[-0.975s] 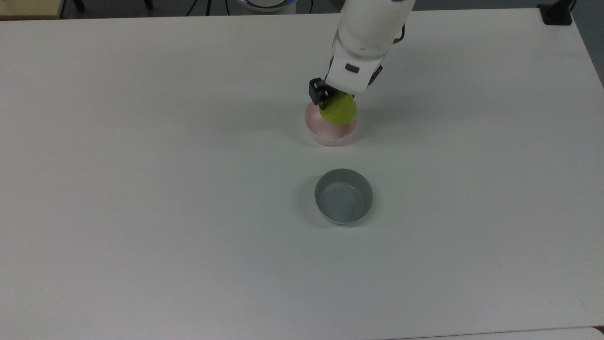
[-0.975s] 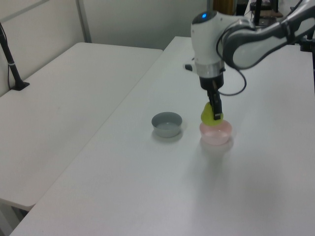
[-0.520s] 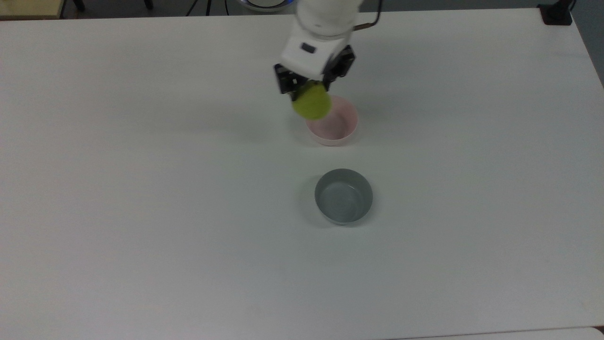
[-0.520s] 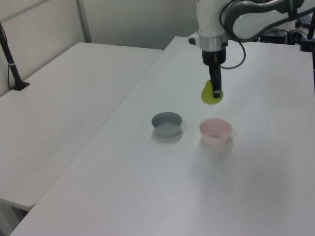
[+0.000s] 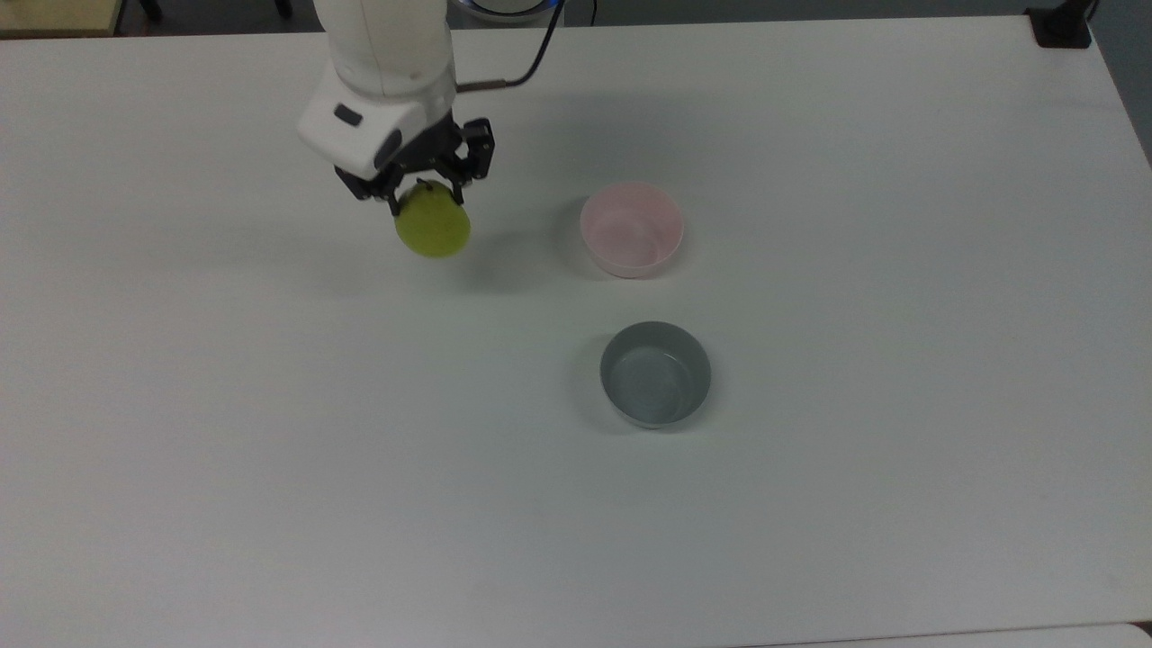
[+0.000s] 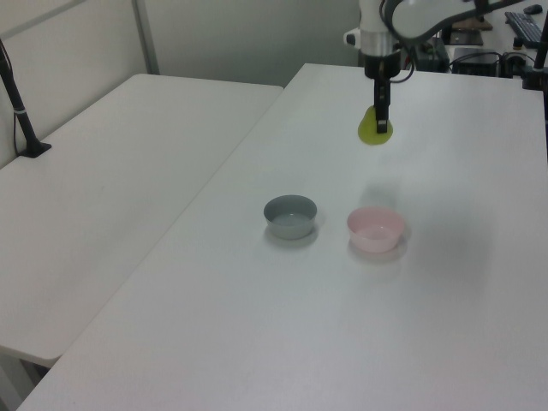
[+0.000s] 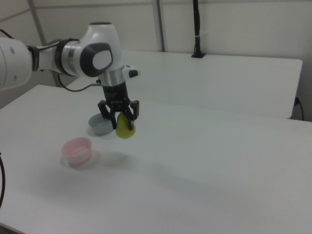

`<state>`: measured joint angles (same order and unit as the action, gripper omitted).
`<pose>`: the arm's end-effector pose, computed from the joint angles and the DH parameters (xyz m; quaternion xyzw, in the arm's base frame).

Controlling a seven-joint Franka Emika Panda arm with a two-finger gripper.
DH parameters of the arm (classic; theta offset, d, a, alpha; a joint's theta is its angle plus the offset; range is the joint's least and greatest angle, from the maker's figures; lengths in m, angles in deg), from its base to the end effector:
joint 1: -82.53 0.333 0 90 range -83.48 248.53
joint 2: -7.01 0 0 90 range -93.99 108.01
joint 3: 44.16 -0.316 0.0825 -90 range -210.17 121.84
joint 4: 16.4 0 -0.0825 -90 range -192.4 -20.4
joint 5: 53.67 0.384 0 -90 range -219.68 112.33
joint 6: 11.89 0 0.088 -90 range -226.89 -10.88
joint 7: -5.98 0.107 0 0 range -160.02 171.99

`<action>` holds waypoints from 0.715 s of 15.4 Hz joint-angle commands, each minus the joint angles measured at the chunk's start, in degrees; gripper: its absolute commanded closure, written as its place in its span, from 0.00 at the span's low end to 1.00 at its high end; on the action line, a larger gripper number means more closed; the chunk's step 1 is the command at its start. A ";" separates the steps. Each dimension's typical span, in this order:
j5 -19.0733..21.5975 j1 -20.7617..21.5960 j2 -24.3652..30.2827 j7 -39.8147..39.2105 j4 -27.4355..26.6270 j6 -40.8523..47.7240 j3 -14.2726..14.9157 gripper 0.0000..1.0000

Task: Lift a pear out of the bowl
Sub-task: 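Lift the pear out of the pink bowl and carry it aside, then lower the pear onto the table beside the bowls and release it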

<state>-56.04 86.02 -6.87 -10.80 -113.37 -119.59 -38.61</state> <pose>0.6256 -0.0211 0.4495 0.9899 0.1358 -0.0317 0.0263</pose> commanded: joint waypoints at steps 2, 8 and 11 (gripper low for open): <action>0.44 0.46 -6.06 0.26 -0.42 -6.19 -0.63 0.88; 0.26 2.48 -10.03 0.26 -1.64 -9.45 -0.11 0.87; 0.35 2.31 -10.11 0.35 -1.74 -9.63 -0.10 0.43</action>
<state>-56.19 87.49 -17.50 -10.72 -113.49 -127.13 -39.41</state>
